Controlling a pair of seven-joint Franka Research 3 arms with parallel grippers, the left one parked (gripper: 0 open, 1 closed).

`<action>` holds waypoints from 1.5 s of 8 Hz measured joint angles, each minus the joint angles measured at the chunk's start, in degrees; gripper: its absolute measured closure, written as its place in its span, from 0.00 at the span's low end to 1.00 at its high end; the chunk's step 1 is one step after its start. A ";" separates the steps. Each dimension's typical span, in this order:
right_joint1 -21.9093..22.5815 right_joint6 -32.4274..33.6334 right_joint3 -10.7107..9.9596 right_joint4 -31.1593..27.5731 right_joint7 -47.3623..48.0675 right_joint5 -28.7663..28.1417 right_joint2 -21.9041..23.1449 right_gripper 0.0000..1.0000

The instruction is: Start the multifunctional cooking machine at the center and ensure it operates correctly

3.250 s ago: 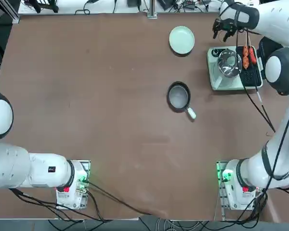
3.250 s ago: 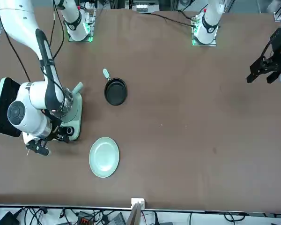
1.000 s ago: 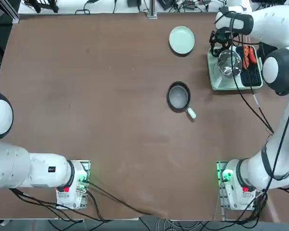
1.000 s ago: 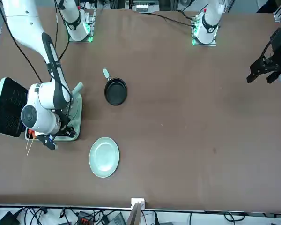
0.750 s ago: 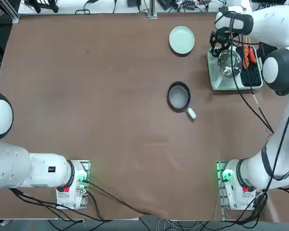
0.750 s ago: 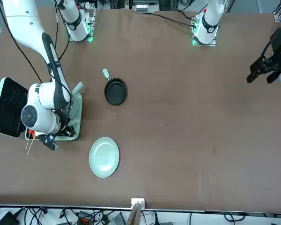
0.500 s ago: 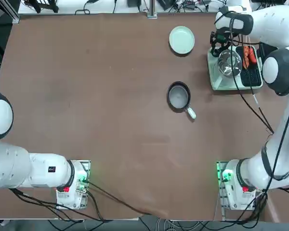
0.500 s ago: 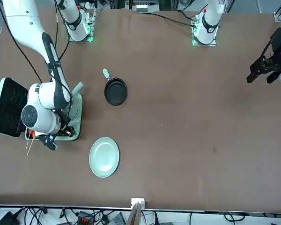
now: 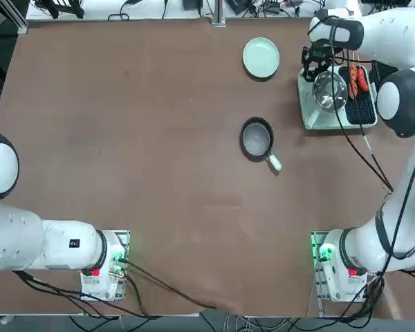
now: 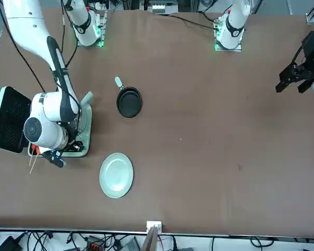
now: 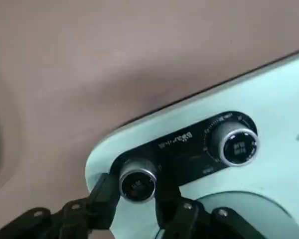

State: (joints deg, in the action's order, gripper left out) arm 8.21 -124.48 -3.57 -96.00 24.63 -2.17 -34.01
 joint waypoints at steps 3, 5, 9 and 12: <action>-0.02 0.05 -0.02 0.01 -8.25 0.09 0.00 0.58; -0.04 0.08 -0.05 0.02 -15.82 0.15 0.00 0.58; -0.02 0.13 -0.09 0.06 -29.20 0.32 0.01 0.58; 0.22 0.13 -0.19 0.26 -42.29 0.89 -0.12 0.58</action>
State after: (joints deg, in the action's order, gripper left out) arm 8.44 -124.35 -3.77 -95.74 -17.66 -1.28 -34.13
